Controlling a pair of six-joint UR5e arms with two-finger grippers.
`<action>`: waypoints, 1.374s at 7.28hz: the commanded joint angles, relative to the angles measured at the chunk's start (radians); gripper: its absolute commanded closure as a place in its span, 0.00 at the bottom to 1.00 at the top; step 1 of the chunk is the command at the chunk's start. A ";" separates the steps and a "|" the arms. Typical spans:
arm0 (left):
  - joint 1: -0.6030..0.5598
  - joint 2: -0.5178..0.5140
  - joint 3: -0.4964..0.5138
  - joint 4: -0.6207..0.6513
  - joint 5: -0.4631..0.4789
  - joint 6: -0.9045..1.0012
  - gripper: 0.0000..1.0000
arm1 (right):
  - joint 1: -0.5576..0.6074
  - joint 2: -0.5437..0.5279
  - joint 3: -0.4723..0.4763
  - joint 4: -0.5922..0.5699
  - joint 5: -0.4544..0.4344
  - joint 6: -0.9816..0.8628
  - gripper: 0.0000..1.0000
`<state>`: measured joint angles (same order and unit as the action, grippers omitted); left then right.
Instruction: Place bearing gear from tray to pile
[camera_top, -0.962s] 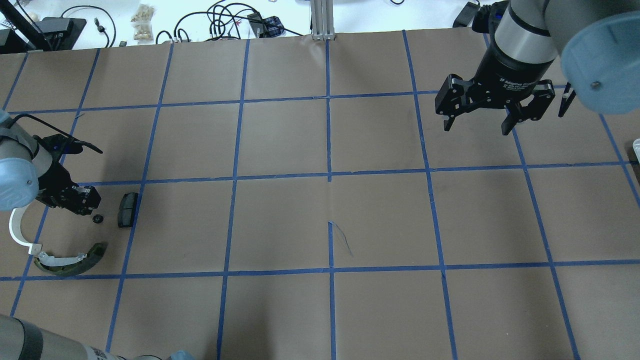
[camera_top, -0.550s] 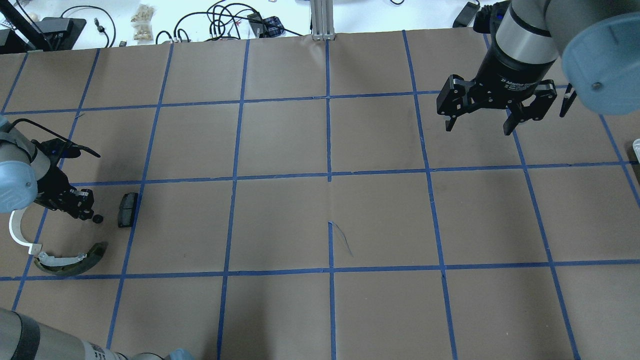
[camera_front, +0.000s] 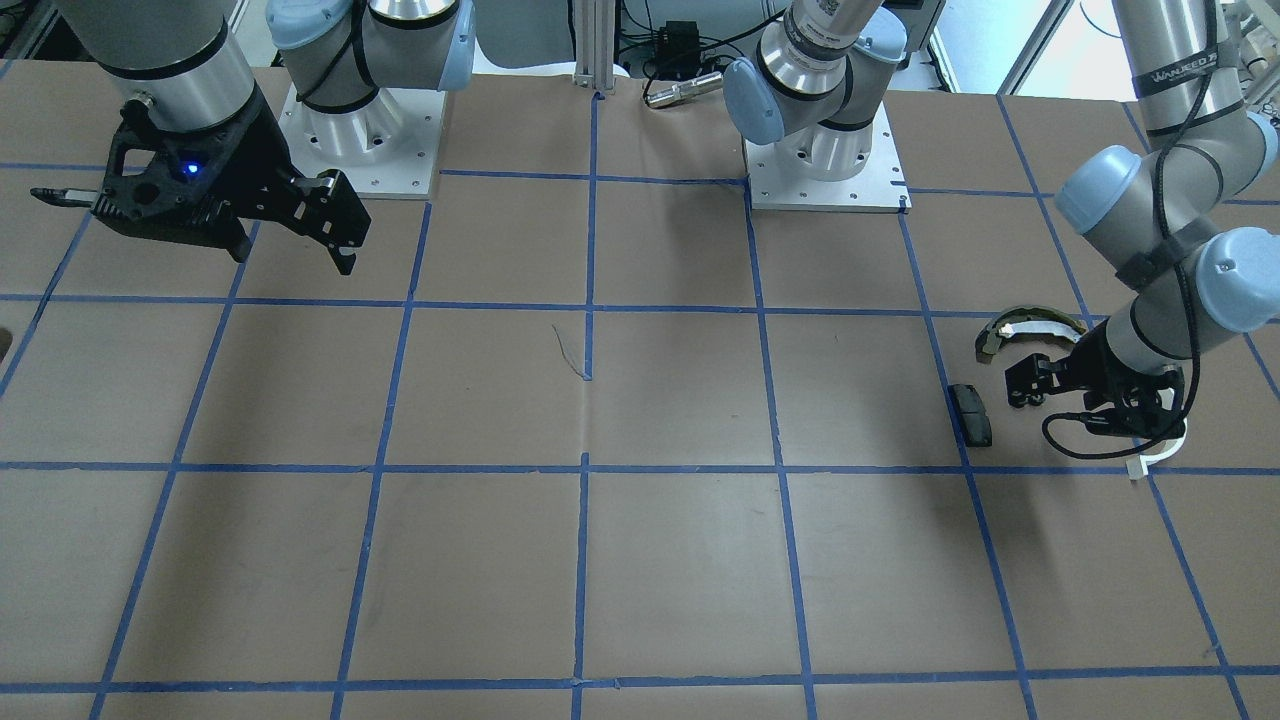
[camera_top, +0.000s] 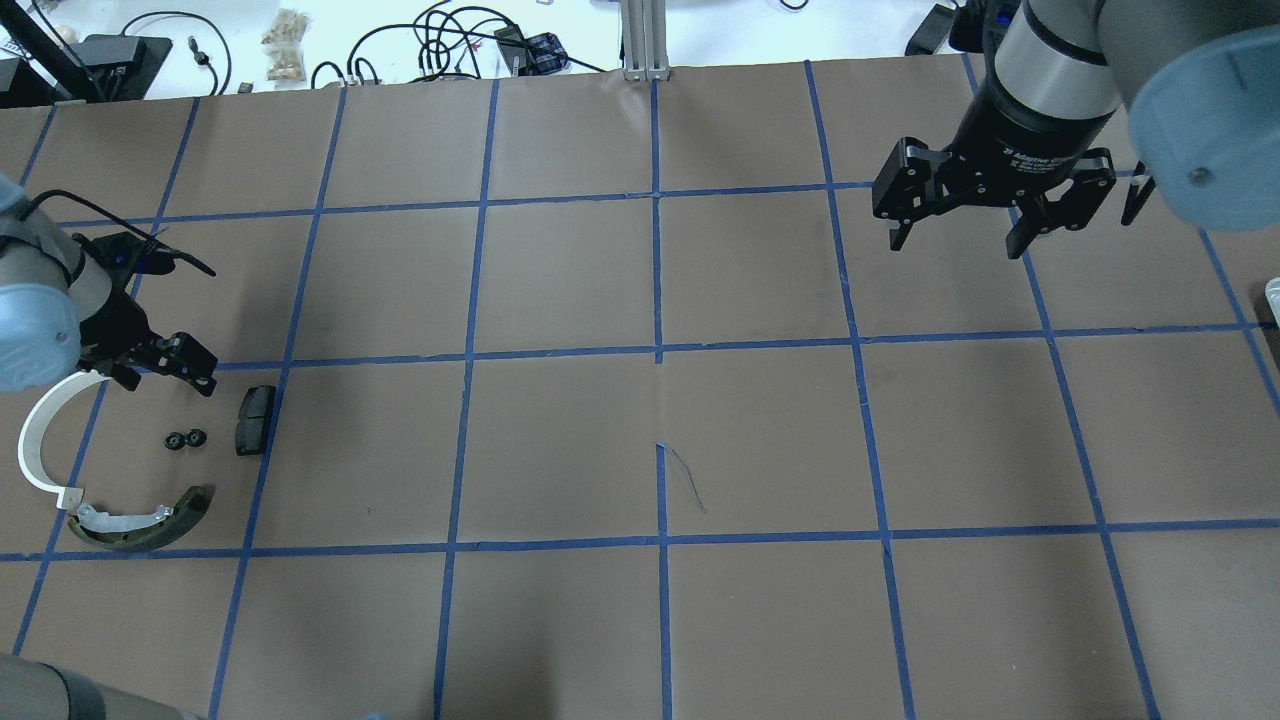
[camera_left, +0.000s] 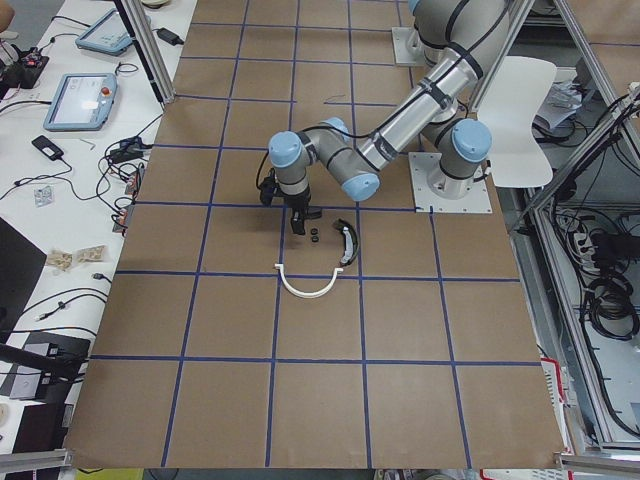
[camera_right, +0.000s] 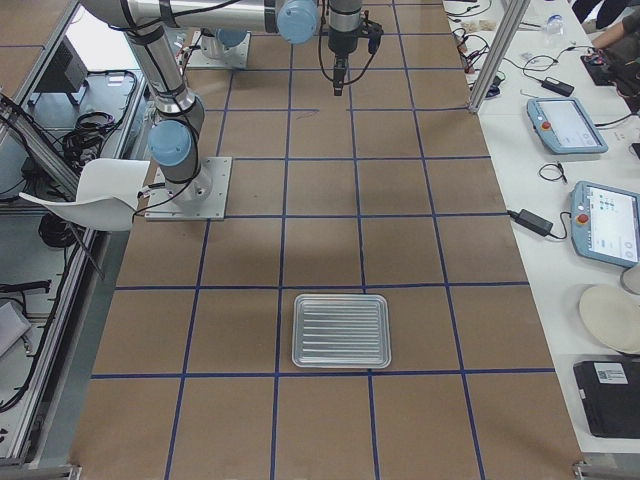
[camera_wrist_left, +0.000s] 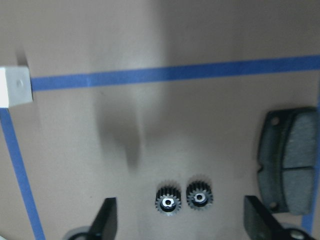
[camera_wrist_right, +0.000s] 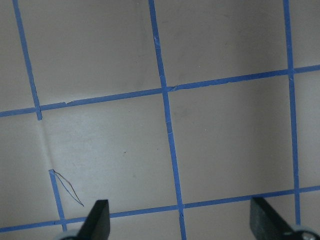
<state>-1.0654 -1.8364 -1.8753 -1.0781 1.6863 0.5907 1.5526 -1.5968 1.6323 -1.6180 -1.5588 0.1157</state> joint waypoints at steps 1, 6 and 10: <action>-0.205 0.058 0.184 -0.298 -0.034 -0.288 0.00 | 0.001 0.000 0.003 -0.004 0.009 0.005 0.00; -0.554 0.155 0.360 -0.430 -0.048 -0.621 0.00 | 0.001 0.000 0.004 0.038 -0.007 -0.002 0.00; -0.554 0.200 0.331 -0.424 -0.059 -0.624 0.00 | 0.001 -0.028 0.006 0.032 -0.009 -0.002 0.00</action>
<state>-1.6203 -1.6465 -1.5356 -1.5049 1.6289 -0.0320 1.5540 -1.6101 1.6350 -1.5859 -1.5634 0.1135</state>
